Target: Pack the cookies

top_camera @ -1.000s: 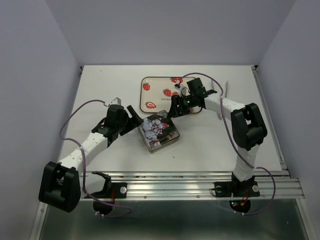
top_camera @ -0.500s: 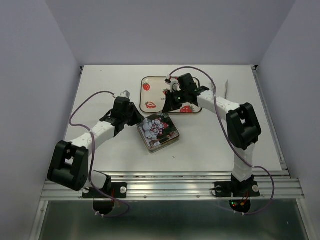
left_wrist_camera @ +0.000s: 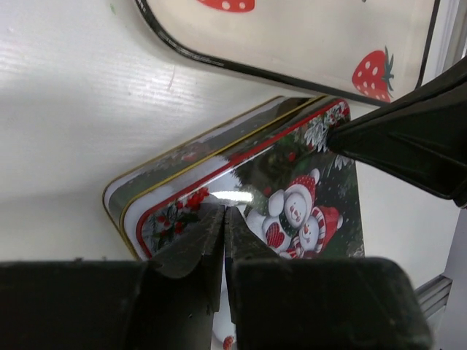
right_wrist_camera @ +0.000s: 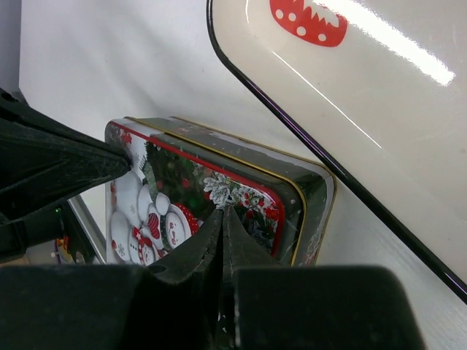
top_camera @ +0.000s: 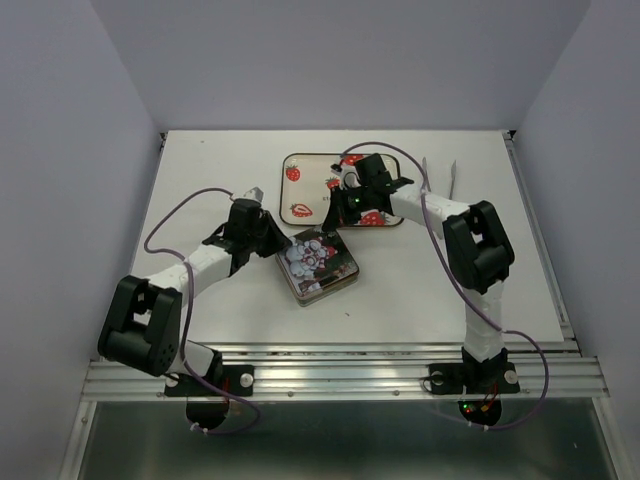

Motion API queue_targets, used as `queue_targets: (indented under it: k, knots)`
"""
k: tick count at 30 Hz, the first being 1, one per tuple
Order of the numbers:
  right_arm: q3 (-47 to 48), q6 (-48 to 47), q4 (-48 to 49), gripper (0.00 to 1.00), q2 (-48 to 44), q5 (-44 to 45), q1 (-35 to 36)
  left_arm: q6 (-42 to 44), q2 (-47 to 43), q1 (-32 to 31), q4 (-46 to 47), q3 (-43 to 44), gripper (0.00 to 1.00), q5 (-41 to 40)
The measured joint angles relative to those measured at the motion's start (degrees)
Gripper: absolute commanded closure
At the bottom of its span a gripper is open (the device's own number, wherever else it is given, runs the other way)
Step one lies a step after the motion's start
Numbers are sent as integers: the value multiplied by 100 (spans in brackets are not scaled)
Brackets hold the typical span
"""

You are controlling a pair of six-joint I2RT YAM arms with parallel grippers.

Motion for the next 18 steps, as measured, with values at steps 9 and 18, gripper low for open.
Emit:
queue_targets:
  k: [9,18]
  knots:
    - [107,-20,-254,31,-282,409,-151,166,-960,-2,-1408,55,1,-356]
    - [-1528,520,531,0,-2741,3226,-1460,170,-1425,319,-2441,1932,1,-2992]
